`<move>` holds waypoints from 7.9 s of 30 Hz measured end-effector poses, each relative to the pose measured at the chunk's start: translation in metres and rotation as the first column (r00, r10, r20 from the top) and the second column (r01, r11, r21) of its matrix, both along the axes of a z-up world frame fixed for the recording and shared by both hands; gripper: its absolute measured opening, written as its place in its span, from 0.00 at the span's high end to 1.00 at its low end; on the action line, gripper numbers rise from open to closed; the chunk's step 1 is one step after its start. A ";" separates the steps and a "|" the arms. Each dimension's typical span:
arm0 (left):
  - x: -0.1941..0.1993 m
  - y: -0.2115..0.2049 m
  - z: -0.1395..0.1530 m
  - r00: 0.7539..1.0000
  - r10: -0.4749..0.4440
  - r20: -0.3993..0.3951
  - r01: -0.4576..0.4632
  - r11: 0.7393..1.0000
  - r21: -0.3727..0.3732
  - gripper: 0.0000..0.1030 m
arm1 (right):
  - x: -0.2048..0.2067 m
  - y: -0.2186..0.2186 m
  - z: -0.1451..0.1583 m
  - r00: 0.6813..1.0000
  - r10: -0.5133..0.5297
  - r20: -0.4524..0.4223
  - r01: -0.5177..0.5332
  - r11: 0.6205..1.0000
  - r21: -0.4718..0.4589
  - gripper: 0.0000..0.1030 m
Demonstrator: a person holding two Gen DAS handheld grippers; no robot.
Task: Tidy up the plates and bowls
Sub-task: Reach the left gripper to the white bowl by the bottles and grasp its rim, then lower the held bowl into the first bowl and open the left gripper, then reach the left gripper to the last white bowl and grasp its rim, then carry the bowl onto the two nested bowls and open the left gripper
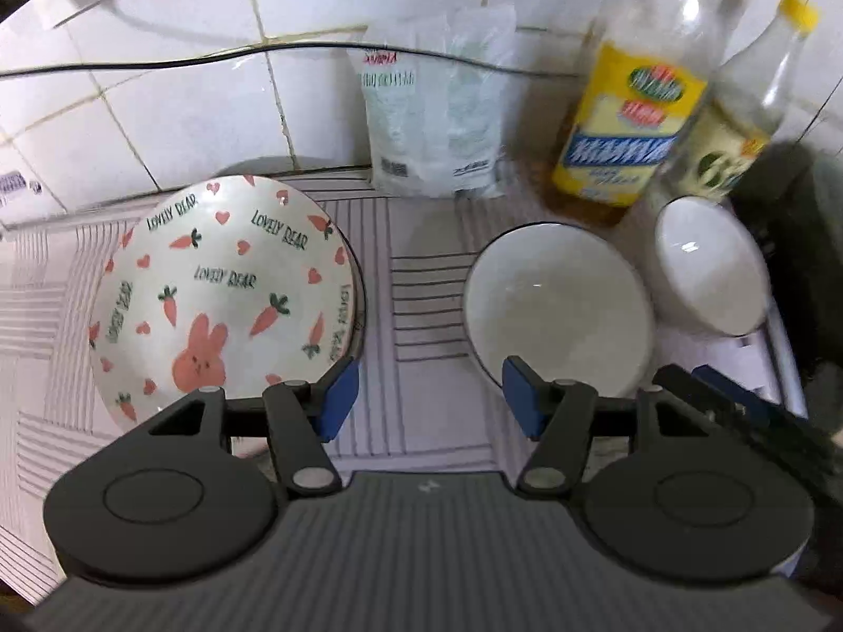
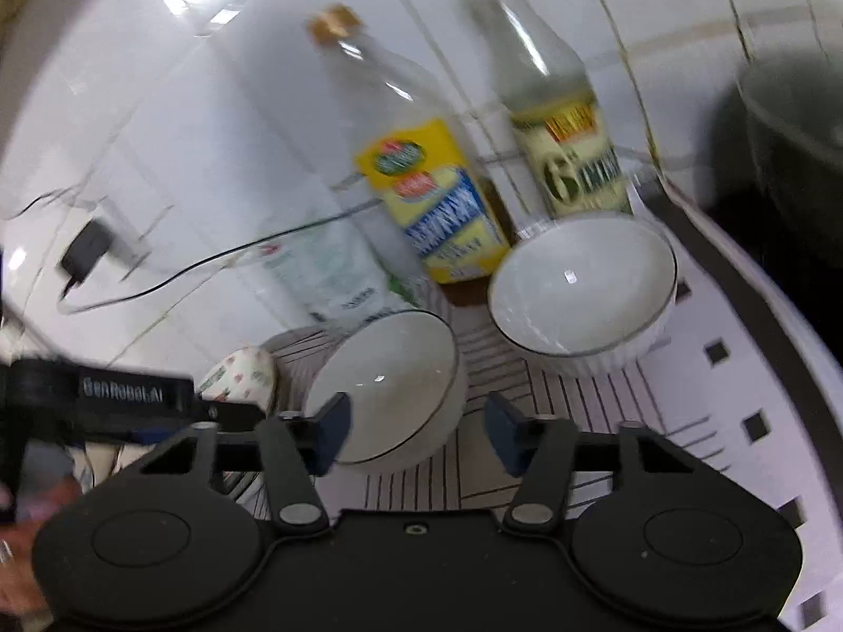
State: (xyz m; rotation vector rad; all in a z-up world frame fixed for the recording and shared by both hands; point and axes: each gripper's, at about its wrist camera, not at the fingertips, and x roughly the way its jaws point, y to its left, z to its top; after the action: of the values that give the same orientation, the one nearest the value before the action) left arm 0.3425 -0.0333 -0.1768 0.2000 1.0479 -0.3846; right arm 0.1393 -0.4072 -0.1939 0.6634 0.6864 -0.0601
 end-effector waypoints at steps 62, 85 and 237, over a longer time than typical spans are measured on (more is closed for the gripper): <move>-0.120 0.140 0.045 0.996 0.012 -0.092 -0.014 1.000 -0.020 0.87 | -0.077 0.140 0.073 0.997 0.061 -0.046 -0.059 0.998 0.035 0.85; -0.090 0.155 -0.004 0.963 0.108 -0.248 -0.107 0.994 0.017 0.79 | -0.035 0.173 0.042 0.974 0.194 -0.117 -0.200 0.979 -0.044 0.85; -0.080 0.144 0.037 0.978 0.096 -0.184 -0.108 0.993 -0.056 0.89 | -0.061 0.193 0.064 0.867 0.496 0.059 -0.454 0.832 -0.320 0.02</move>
State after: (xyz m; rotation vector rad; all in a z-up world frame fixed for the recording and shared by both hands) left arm 0.2623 0.1102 -0.1401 0.0518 1.2178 -0.3484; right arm 0.0784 -0.2140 -0.1296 0.1886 0.6738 0.3409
